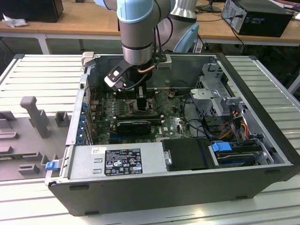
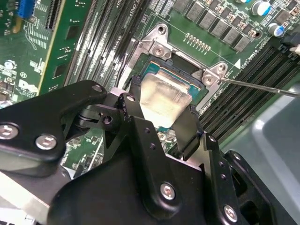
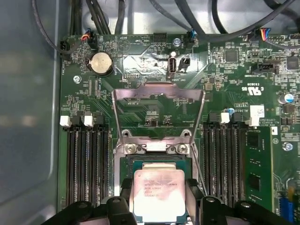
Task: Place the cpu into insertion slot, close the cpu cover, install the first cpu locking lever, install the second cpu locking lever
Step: 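Place the cpu into insertion slot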
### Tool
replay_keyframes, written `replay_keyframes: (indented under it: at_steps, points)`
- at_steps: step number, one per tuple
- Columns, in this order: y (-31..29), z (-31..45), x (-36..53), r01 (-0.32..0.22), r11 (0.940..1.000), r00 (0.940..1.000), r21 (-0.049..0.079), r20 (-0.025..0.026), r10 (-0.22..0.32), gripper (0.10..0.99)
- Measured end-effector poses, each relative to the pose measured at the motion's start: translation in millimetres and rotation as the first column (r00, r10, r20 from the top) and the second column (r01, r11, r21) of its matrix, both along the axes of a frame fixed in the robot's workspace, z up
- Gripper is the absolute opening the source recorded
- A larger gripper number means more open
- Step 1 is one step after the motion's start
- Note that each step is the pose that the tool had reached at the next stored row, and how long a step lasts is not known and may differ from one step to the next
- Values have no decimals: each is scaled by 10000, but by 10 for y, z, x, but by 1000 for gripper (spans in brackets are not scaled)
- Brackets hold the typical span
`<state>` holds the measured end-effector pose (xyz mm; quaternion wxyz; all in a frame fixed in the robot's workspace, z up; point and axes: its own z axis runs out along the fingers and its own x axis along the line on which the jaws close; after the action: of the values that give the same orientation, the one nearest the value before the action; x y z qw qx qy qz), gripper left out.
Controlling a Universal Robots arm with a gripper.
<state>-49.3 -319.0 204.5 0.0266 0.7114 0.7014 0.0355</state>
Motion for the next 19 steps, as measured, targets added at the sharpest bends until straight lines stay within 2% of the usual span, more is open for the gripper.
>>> replay_keyframes:
  at_steps: [4, 10, 11, 12, 19]
  points:
    - [10, -32, 1, 0, 10000, 10000, 0, 0, 0, 529]
    - [10, -33, 0, 1, 10000, 10000, 0, 0, -1, 529]
    - [10, -34, 1, 1, 10000, 10000, 0, 0, -1, 604]
    - [11, -34, 1, 2, 10000, 10000, 4, 1, -2, 604]
    - [11, 52, 1, 1, 10000, 10000, -35, 0, -1, 592]
